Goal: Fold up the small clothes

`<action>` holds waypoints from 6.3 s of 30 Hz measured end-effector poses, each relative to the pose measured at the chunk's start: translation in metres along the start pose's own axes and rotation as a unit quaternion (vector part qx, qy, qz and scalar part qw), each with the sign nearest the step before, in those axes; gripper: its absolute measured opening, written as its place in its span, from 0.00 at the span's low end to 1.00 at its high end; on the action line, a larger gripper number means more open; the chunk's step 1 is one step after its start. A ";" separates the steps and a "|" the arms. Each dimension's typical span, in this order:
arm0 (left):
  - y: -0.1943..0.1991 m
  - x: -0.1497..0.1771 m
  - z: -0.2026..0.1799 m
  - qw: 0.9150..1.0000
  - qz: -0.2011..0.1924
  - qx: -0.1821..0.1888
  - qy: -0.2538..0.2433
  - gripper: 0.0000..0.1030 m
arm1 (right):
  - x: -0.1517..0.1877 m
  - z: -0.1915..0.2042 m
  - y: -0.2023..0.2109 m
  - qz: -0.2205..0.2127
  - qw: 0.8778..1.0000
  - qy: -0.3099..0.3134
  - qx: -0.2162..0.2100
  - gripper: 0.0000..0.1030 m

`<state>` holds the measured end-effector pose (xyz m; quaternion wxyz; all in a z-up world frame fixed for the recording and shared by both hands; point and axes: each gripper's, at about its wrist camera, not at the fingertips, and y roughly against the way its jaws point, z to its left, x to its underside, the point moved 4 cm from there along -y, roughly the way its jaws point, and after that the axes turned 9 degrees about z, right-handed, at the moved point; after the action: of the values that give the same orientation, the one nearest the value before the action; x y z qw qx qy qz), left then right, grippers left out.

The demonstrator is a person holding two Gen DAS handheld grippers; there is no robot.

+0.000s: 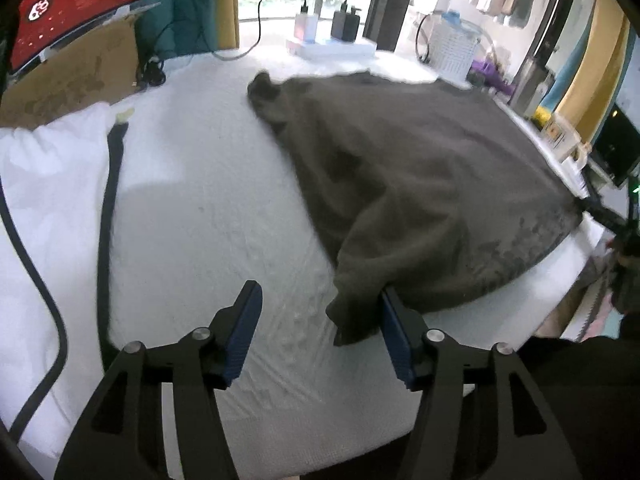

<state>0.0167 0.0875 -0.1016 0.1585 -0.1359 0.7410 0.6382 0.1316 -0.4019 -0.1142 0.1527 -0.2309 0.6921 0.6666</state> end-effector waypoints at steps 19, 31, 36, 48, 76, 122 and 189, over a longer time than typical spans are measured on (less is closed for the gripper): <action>-0.017 -0.115 0.016 0.998 -0.055 -0.020 0.018 0.57 | -0.065 0.046 -0.027 -0.002 0.999 0.027 -0.041 0.63; -0.097 -0.171 0.020 0.996 -0.022 -0.086 -0.011 0.11 | -0.079 0.055 -0.051 0.021 0.999 0.025 -0.042 0.63; -0.105 -0.174 0.029 0.994 -0.026 -0.102 -0.032 0.01 | -0.079 0.058 -0.055 0.024 0.999 0.021 -0.042 0.63; -0.085 -0.177 0.052 0.988 -0.051 -0.148 -0.002 0.05 | -0.063 0.058 -0.044 0.025 0.999 0.011 -0.033 0.63; -0.021 -0.075 -0.101 0.994 -0.088 0.043 -0.049 0.40 | 0.019 0.058 0.013 0.002 0.997 0.001 -0.075 0.78; -0.051 -0.103 -0.035 0.998 -0.053 0.024 0.031 0.47 | -0.052 0.087 -0.054 0.022 0.992 -0.017 -0.124 0.60; 0.021 -0.048 0.065 0.983 -0.164 0.063 0.052 0.56 | -0.021 0.429 0.021 0.049 0.916 0.323 -0.231 0.17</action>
<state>0.0560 0.1549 -0.0714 0.2306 -0.2787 0.7546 0.5475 0.0971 0.0268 -0.1134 -0.1698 -0.4280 0.5410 0.7038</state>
